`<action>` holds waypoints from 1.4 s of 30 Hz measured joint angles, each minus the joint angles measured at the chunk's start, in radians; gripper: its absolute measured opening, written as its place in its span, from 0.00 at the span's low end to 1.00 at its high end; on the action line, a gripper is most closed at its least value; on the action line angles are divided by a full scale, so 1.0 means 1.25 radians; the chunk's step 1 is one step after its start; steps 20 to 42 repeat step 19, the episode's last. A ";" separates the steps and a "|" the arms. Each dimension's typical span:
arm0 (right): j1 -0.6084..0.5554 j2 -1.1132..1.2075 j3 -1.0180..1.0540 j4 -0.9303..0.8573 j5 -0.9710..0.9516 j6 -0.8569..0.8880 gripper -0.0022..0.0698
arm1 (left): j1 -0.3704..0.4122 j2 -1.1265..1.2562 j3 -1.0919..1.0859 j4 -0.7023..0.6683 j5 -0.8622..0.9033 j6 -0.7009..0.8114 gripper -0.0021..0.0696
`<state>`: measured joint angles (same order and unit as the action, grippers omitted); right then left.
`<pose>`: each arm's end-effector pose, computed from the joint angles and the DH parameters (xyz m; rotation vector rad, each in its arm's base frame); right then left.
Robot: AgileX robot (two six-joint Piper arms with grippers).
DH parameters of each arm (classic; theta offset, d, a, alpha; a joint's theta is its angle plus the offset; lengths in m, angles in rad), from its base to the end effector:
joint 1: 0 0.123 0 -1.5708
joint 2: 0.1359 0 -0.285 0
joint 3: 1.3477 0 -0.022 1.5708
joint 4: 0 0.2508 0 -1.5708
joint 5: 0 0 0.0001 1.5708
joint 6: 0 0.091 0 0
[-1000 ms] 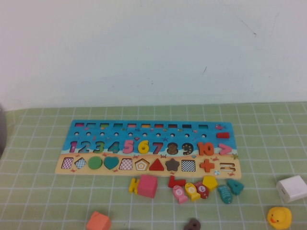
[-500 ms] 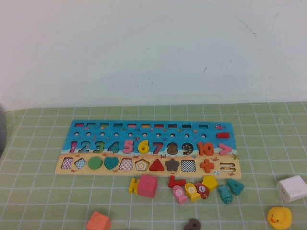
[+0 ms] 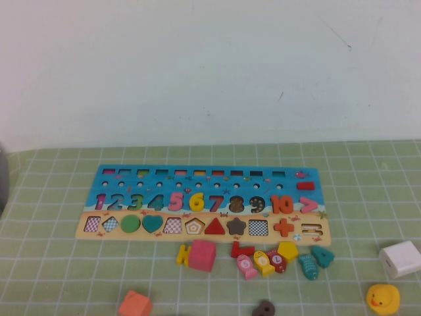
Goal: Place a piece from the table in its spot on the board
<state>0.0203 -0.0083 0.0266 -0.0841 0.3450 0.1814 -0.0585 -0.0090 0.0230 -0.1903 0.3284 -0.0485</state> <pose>0.0536 -0.0015 0.1737 0.0954 1.8436 0.0594 0.0534 -0.0087 0.1768 -0.1123 1.8242 -0.2585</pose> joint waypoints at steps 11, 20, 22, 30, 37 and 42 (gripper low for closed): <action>0.000 0.000 -0.001 0.005 0.002 0.000 0.03 | 0.000 0.000 0.000 0.000 0.000 0.000 0.03; 0.000 0.000 -0.001 0.006 0.002 0.000 0.03 | 0.000 0.000 0.000 0.000 0.000 0.000 0.03; 0.000 0.000 -0.001 0.006 0.002 0.000 0.03 | 0.000 0.000 0.000 0.000 0.000 0.000 0.03; 0.000 0.000 -0.001 0.006 0.002 0.000 0.03 | 0.000 0.000 0.000 0.000 0.000 0.000 0.03; 0.000 0.000 -0.001 0.006 0.002 0.000 0.03 | 0.000 0.000 0.000 0.000 0.000 0.000 0.03; 0.000 0.000 -0.001 0.006 0.002 0.000 0.03 | 0.000 0.000 0.000 0.000 0.000 0.000 0.03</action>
